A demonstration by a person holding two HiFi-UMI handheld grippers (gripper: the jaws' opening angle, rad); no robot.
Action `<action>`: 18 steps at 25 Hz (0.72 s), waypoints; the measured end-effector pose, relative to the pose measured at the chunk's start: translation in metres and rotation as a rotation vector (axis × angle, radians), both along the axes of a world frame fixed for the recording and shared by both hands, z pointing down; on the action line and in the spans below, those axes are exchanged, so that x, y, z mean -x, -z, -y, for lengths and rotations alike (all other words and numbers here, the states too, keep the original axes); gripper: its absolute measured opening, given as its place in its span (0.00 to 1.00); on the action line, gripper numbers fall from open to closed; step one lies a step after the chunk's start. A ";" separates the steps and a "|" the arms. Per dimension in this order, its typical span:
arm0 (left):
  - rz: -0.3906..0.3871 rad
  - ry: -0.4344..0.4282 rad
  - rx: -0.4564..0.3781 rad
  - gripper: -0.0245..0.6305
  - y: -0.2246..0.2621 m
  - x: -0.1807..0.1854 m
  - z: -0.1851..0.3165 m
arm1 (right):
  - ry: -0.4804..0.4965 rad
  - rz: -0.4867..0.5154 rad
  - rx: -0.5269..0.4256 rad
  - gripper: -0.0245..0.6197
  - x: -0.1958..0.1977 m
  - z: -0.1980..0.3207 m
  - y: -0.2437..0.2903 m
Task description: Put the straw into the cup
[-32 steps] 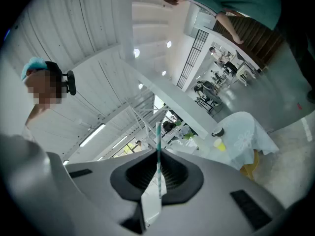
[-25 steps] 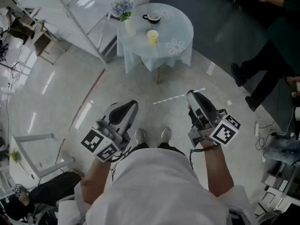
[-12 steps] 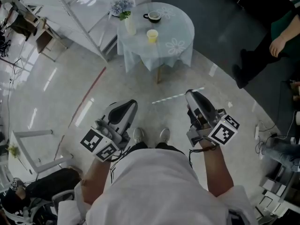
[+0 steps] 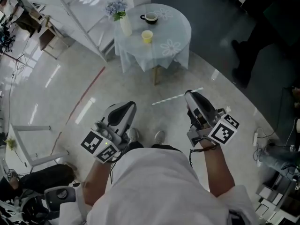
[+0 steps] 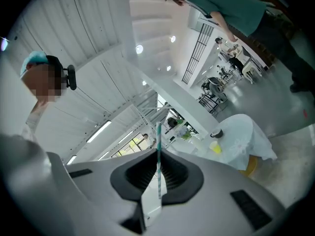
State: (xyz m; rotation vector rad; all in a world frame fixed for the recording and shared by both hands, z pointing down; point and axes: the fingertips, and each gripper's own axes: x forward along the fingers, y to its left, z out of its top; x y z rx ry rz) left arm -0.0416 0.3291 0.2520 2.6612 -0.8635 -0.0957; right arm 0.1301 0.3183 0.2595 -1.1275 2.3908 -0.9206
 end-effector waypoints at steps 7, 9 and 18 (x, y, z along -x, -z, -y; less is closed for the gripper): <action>0.001 0.013 -0.003 0.07 -0.002 -0.017 0.000 | 0.010 0.004 -0.007 0.10 -0.018 0.003 -0.003; 0.000 0.016 -0.005 0.07 -0.002 -0.020 0.004 | 0.011 0.005 -0.004 0.10 -0.022 0.006 -0.004; -0.011 0.021 -0.003 0.07 -0.009 -0.015 0.035 | 0.012 -0.005 0.012 0.10 -0.018 0.035 -0.013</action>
